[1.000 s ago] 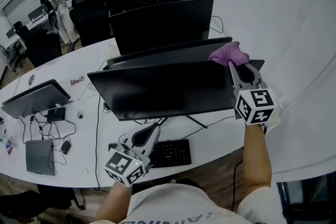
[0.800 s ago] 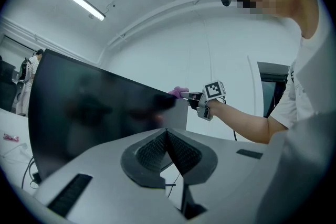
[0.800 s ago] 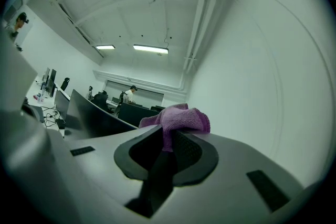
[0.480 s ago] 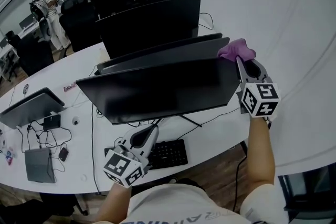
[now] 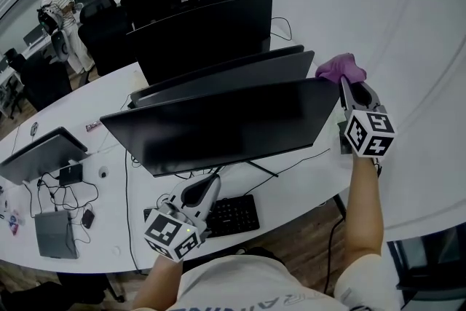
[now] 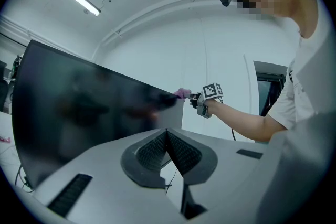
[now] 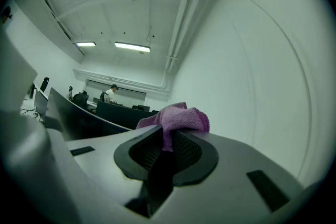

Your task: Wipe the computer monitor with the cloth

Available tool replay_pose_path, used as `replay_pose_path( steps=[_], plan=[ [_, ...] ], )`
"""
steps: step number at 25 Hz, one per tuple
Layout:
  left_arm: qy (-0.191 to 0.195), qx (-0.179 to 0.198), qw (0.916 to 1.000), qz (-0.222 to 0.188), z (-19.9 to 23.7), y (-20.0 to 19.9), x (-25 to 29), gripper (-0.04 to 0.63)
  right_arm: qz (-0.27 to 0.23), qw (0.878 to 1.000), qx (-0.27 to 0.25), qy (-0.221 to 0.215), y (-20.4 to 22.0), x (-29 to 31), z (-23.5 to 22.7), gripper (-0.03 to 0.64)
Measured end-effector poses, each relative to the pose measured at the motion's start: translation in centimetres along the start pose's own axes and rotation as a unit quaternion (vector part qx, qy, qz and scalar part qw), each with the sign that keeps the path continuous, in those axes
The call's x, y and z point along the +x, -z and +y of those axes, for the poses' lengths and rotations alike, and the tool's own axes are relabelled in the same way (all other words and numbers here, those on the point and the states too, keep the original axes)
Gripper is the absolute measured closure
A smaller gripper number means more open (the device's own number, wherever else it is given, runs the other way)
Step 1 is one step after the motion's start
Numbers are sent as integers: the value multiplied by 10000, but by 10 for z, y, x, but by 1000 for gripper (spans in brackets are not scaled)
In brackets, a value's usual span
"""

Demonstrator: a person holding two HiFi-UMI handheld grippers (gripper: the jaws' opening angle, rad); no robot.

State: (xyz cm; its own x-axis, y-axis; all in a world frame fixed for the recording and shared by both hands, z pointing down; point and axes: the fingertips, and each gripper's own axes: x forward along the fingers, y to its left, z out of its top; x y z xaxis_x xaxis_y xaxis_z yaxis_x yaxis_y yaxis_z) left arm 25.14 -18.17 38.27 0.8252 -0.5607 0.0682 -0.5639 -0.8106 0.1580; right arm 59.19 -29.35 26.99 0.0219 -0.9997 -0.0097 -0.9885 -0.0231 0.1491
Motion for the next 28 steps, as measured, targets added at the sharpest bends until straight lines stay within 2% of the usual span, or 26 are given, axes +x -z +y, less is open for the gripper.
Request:
replay_pose_path(
  steps=[15,28],
  plan=[
    [-4,-17,10000,59,-1,3,7,586,-84,9988,313,363,12,-5,-41,554],
    [262,-30,9995,161,-17,9,22,586,106,9966,775,275,44,-10,-51,554]
  ],
)
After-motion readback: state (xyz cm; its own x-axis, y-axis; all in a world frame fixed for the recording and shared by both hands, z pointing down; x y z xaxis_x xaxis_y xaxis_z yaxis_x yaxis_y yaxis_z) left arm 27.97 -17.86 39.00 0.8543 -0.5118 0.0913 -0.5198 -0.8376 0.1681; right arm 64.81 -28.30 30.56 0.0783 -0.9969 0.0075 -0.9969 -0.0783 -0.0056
